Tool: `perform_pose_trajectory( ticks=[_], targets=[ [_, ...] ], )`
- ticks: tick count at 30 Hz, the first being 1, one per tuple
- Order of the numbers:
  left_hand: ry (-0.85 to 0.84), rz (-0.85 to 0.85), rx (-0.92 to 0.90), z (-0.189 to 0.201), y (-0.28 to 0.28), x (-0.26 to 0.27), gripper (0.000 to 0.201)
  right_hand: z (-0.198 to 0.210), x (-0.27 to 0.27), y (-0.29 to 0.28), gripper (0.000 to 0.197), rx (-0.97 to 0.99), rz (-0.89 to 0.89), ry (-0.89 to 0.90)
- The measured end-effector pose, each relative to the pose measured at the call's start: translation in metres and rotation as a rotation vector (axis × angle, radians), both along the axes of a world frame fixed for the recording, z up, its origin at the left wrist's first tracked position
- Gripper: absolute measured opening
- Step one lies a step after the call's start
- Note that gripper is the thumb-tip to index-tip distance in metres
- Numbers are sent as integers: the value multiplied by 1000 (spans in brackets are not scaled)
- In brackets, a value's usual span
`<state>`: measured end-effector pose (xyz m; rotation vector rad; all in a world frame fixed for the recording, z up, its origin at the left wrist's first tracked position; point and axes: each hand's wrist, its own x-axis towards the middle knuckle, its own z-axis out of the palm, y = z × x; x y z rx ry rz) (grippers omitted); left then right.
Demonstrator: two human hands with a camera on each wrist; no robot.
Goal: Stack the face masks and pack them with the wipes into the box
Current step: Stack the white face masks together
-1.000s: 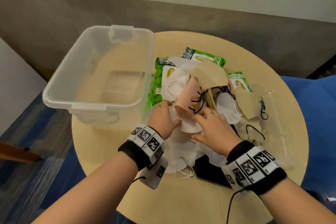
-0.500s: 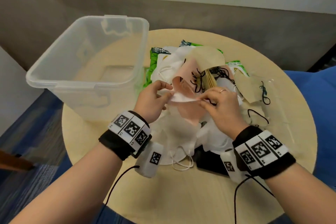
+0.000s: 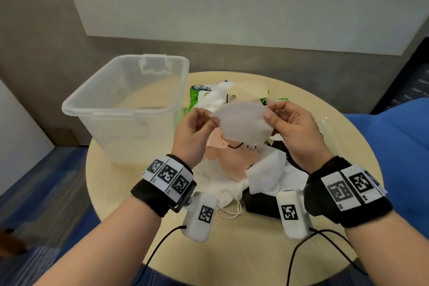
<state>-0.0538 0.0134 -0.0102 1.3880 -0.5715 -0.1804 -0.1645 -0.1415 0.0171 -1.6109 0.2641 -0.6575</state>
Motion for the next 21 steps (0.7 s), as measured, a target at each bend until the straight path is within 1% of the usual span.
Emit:
perform_pose_trajectory(
  ticks=[2,4,6,9,11,12,15,17,18,19,20,21],
  targets=[
    [86,-27,-79,1,2,-7,25,-1,-7,3,18,10,15,-5],
    [115,-56,-115,3,4,-16,27,-1,-14,7,24,25,34,-21],
    [66,-96,-119,5,6,-24,28,-1,-21,8,27,29,59,-44],
    [-81,-206,-99,8,8,-36,28,4,-29,10,25,69,111,-101],
    [-121,-304,-87,11,9,-43,17,8,-32,12,33,105,146,-130],
    [-118,-343,-71,12,9,-46,13,10,-34,13,35,111,167,-137],
    [-73,-346,-14,8,8,-45,28,10,-36,12,42,105,252,-132],
    [-13,-333,-1,6,8,-42,30,9,-37,9,55,112,375,-129],
    [25,-345,1,4,8,-40,30,7,-38,7,65,92,434,-119],
    [66,-368,2,2,8,-38,31,5,-38,6,72,33,471,-97],
    [106,-391,10,-1,9,-35,31,2,-36,5,73,-69,473,-63],
    [145,-422,17,-4,8,-34,30,0,-34,6,70,-189,455,-24]
  ],
)
